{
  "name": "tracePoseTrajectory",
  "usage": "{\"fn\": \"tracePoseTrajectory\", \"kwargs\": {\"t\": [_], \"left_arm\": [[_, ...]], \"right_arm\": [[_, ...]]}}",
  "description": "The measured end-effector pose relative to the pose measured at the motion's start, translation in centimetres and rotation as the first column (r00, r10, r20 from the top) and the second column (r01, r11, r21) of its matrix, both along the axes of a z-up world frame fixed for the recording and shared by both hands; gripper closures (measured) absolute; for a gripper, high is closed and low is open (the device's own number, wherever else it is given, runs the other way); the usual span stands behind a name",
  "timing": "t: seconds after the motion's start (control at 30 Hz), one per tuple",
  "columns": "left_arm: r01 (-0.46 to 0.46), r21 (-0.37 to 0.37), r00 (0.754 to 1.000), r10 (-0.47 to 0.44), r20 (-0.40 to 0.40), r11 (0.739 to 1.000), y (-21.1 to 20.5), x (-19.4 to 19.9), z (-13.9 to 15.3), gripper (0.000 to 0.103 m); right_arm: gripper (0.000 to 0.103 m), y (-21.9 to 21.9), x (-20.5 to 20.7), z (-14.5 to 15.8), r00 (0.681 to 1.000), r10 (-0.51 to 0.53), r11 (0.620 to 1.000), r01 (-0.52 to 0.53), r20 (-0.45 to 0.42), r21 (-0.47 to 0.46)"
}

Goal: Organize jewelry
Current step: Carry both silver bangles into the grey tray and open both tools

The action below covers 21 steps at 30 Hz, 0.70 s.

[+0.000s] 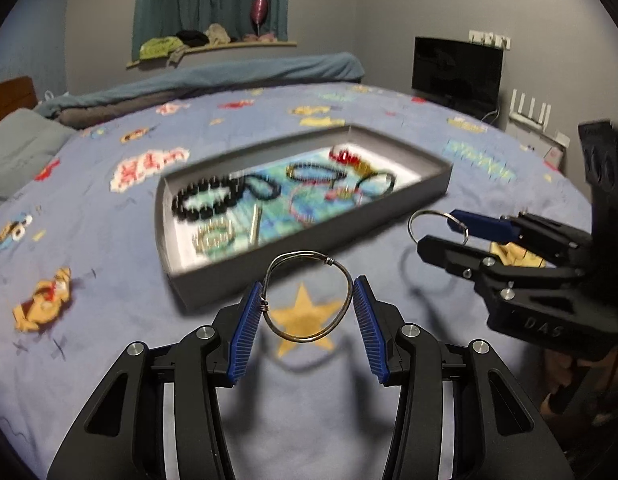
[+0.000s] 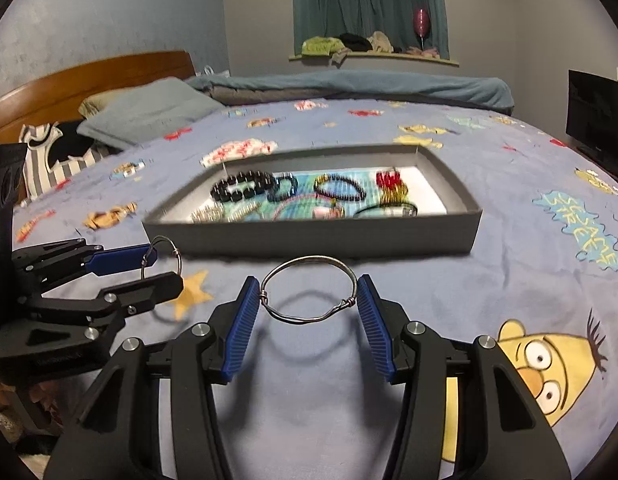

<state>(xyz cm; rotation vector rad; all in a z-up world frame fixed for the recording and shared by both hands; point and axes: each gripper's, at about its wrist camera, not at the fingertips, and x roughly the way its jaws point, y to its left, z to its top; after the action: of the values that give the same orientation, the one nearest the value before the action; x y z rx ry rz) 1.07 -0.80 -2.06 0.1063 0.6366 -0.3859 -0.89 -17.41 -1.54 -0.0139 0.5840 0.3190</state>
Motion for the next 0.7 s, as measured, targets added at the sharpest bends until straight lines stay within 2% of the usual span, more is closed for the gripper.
{"fn": "tracePoseTrajectory", "kwargs": {"t": [0.13,0.33,0.57,0.7], "left_arm": [[0.000,-0.035,1.000,0.000,-0.006,0.999,0.1,1.4,1.8,0.054],[-0.009,-0.068,1.000,0.009,-0.007,0.998,-0.1,5.7,4.2,0.054],[-0.052,-0.114,0.998,0.048,-0.044,0.992,0.2,10.8,4.3,0.054],[-0.060,-0.102,0.996,0.053,-0.069,0.993,-0.1,12.8,3.4,0.054]], "right_arm": [[0.052,-1.0,1.0,1.9,0.999,-0.024,1.000,0.024,0.047,-0.012],[0.052,-2.8,4.6,4.5,0.994,-0.063,0.998,0.064,0.087,-0.008],[0.052,-3.7,9.4,5.0,0.990,-0.104,0.994,0.106,0.098,-0.019],[0.052,-3.7,11.7,4.1,0.990,-0.114,0.992,0.117,0.081,-0.036]]}}
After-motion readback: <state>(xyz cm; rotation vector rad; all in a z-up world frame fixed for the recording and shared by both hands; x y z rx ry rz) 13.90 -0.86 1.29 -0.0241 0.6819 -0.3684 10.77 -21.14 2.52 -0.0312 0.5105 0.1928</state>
